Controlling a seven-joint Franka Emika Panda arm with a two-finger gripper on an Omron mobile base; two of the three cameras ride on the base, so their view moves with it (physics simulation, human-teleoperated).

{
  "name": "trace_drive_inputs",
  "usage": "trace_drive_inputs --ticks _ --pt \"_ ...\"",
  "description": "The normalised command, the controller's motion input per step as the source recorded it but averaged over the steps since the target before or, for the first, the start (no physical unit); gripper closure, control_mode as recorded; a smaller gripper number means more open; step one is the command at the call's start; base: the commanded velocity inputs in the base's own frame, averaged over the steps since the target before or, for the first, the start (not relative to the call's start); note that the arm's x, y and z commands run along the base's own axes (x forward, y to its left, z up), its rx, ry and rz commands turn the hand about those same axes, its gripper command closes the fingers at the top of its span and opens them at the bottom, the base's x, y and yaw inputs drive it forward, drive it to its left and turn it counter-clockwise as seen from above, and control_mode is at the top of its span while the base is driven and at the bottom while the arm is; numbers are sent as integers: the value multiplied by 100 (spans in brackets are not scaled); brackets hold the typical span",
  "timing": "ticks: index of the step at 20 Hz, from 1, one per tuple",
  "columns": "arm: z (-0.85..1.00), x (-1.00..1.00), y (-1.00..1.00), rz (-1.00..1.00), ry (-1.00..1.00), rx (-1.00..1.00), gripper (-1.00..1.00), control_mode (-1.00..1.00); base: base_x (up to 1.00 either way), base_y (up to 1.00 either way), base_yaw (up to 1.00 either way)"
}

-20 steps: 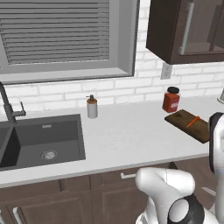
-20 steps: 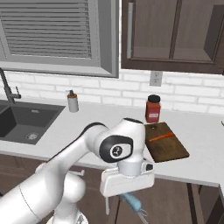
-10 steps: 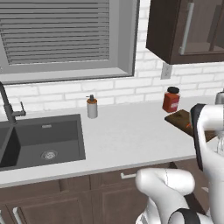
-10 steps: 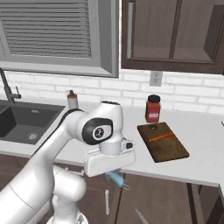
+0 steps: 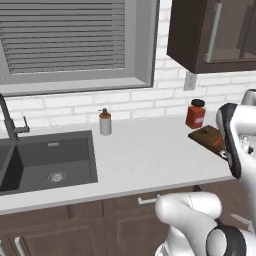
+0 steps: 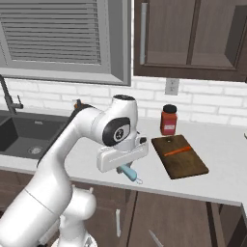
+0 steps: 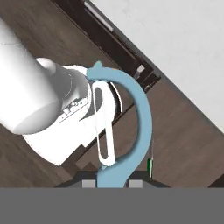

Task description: Place the appropriate cutting tool for cutting the carrot skin on the cutting board.

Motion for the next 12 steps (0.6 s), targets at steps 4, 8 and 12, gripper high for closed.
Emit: trace_drive_inputs --ticks 4,8,12 --pt "0 85 0 0 -1 7 100 -100 0 0 0" --pt "-18 71 -3 0 -8 4 100 -100 0 0 0" --pt "-39 56 -24 0 -15 0 100 -100 0 0 0"
